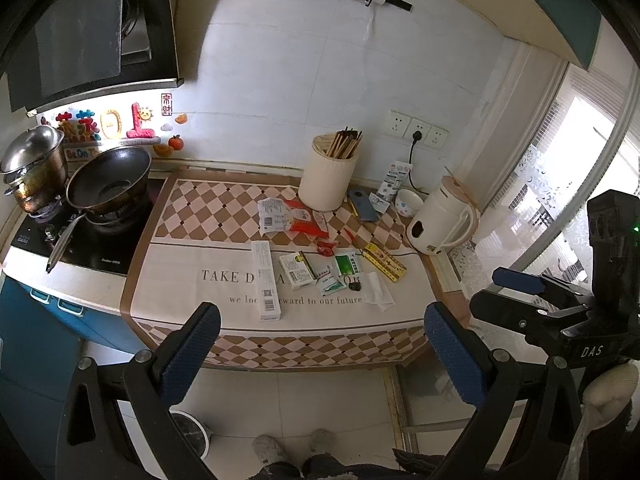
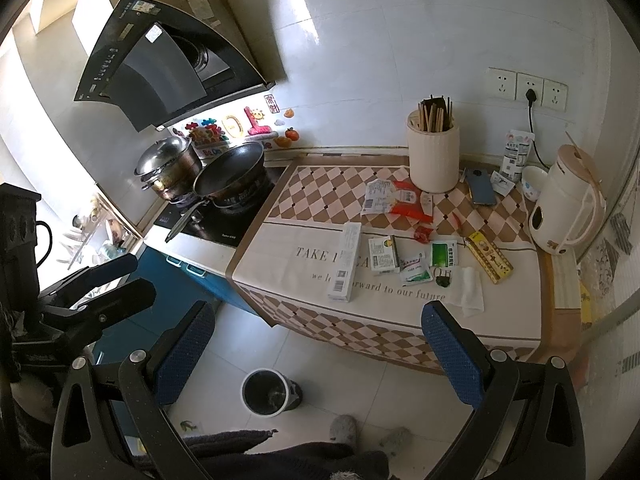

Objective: Collect trash
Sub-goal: 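Grasp the white box with the left tool while the right tool grasps the green-striped medicine box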

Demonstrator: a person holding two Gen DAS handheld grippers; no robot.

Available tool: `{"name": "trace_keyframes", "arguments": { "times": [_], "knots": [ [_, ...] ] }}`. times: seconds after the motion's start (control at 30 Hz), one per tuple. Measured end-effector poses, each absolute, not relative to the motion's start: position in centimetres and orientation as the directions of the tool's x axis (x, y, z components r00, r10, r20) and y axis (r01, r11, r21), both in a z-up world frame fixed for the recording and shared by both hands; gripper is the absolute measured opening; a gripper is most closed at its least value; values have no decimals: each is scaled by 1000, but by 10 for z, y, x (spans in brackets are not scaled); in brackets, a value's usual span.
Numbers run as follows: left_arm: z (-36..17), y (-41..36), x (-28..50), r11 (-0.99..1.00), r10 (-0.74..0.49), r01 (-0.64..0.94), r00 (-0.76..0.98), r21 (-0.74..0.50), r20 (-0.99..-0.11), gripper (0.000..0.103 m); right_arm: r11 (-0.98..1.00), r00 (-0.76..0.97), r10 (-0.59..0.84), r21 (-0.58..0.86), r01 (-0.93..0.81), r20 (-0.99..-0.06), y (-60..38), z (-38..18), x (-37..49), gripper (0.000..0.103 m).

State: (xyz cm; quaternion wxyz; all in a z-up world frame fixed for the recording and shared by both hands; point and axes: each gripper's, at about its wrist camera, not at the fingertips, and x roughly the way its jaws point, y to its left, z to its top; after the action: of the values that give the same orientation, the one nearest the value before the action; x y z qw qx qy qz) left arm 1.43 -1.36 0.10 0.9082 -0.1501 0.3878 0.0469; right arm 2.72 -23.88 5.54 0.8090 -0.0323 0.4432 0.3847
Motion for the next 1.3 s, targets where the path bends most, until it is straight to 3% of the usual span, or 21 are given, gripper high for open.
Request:
{"name": "trace_keyframes", "arguments": {
  "times": [0.13,0.3,0.47,0.57,0.83,1.03,1.07,1.17,1.3],
  "knots": [
    [-4,-2,21,948,-17,-219,688,-229,-725,103,703,312,594,290,-649,-741,-238,54,28,103],
    [-30,14,50,930,238,-368,623,-11,-745,103,750,356,564,283,-597,-745,-233,43,42,103],
    [-86,38,102,891,334,-446,514,86,-790,103,831,423,495,271,-486,-758,-229,18,78,103],
    [-126,57,134,878,339,-465,444,109,-830,103,878,439,436,263,-401,-785,-232,-9,106,103],
    [-260,70,244,899,161,-433,191,64,-968,101,948,343,285,212,-235,-895,-243,-115,209,103],
    [-349,76,293,884,64,-464,-1,57,-998,59,966,252,199,146,-215,-947,-234,-194,293,103],
    [-358,78,294,880,53,-472,-17,55,-998,44,965,226,191,141,-220,-955,-229,-207,307,103],
    [-359,87,287,859,37,-510,-4,34,-999,43,959,162,182,139,-249,-970,-209,-235,339,103],
    [-344,120,257,780,108,-619,-8,89,-994,43,931,86,184,145,-334,-979,-163,-263,357,103]
  ]
}}
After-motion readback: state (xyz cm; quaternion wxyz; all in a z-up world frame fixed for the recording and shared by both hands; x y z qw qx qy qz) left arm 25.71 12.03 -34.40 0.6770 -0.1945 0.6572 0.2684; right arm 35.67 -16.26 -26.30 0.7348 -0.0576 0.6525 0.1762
